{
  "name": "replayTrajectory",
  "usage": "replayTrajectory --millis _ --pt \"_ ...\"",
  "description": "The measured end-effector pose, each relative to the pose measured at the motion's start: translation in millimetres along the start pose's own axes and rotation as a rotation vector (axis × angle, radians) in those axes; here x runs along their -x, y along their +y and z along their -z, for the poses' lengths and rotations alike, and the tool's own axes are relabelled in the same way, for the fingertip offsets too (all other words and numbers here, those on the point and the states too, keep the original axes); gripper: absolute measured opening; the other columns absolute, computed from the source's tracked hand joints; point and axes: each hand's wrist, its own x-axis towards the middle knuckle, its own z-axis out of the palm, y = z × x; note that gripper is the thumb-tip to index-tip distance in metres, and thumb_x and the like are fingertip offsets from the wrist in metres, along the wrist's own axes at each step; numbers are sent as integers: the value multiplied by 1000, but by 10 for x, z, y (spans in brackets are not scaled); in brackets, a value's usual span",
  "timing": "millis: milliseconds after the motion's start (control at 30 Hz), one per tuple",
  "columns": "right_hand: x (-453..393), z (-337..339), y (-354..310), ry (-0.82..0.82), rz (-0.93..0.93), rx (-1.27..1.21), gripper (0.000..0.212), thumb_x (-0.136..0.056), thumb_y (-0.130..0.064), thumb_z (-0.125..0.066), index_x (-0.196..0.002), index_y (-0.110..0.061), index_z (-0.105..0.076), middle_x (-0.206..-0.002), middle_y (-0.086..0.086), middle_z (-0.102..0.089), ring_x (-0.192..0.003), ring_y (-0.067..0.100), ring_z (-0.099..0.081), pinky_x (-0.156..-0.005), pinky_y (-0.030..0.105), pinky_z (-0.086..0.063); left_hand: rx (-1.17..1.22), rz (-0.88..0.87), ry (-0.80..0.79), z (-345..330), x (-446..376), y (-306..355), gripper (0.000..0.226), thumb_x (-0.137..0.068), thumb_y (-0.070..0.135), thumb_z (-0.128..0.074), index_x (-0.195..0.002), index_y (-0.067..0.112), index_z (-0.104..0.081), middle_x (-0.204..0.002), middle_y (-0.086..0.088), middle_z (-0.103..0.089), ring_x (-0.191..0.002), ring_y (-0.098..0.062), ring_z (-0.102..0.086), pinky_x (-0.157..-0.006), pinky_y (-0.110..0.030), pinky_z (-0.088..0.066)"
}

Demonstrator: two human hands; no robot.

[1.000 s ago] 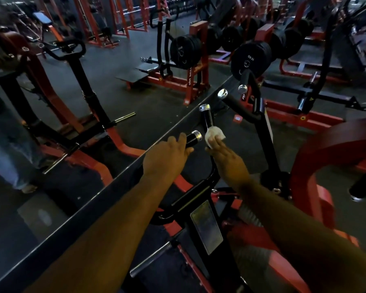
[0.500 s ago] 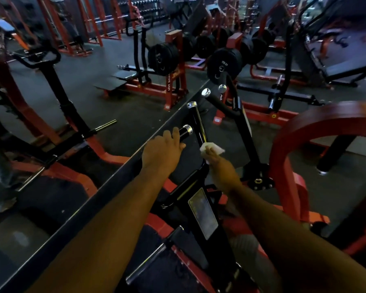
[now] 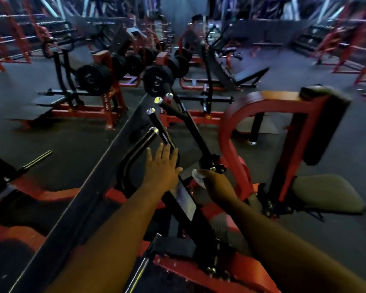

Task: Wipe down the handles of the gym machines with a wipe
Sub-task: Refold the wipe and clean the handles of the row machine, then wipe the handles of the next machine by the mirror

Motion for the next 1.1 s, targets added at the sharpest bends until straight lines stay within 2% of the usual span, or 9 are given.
replayTrajectory --millis 167,233,333,500,600,667,767,933,1100 --pt "711 627 297 181 -120 256 29 -98 -33 -48 -124 -31 -62 -112 7 -73 -100 32 -68 -74 34 -48 153 -165 -112 -47 101 847 73 -106 59 -34 -164 20 -13 -172 -8 -10 -158 -29 -10 -124 -58 -11" --pt "950 898 518 236 -164 310 22 -101 -32 -53 -118 -25 -64 -108 9 -73 -98 33 -68 -71 36 -49 154 -249 -112 -13 133 1247 73 -104 61 -38 -162 21 -20 -170 -8 -16 -156 -30 -18 -122 -55 -16" --pt "1388 1364 743 318 -241 331 30 -96 -37 -54 -115 -17 -67 -104 11 -73 -94 35 -69 -70 36 -49 148 -366 -126 84 154 1917 75 -101 65 -41 -160 21 -27 -168 -8 -24 -152 -29 -26 -121 -51 -22" --pt "2009 2112 1264 405 -376 349 23 -86 -45 -52 -86 -23 -59 -82 0 -67 -78 30 -65 -68 35 -51 139 -535 -138 242 173 3112 79 -99 69 -40 -160 20 -27 -166 -9 -27 -149 -31 -32 -117 -50 -30" --pt "2448 2584 1729 433 -399 390 21 -96 -35 -55 -100 -16 -65 -91 6 -69 -82 31 -65 -65 33 -42 154 -615 -146 321 231 3880 80 -100 69 -40 -162 20 -25 -167 -9 -25 -151 -31 -30 -118 -52 -31" --pt "2782 2915 2113 469 -424 457 18 -99 -32 -55 -106 -21 -66 -96 6 -72 -82 28 -65 -64 36 -48 161 -657 -175 364 307 4433 81 -100 69 -37 -163 20 -22 -168 -9 -22 -151 -32 -29 -118 -53 -31" --pt "3172 3335 2545 503 -469 471 19 -99 -32 -54 -100 -17 -66 -89 8 -71 -76 29 -65 -66 42 -56 150 -696 -195 333 412 5164 82 -100 71 -36 -163 20 -20 -167 -9 -23 -150 -32 -29 -117 -53 -32" --pt "3936 3914 3204 527 -608 426 22 -98 -35 -50 -104 -22 -67 -94 6 -71 -78 28 -65 -69 42 -58 107 -810 -248 261 680 6387 84 -100 73 -34 -164 20 -18 -168 -8 -23 -149 -32 -31 -115 -54 -35" --pt "4513 4309 3773 584 -738 380 23 -97 -32 -47 -105 -24 -67 -98 2 -71 -82 25 -65 -66 34 -52 74 -929 -292 194 756 7398 86 -99 74 -32 -164 22 -15 -169 -8 -20 -152 -32 -27 -118 -55 -31"
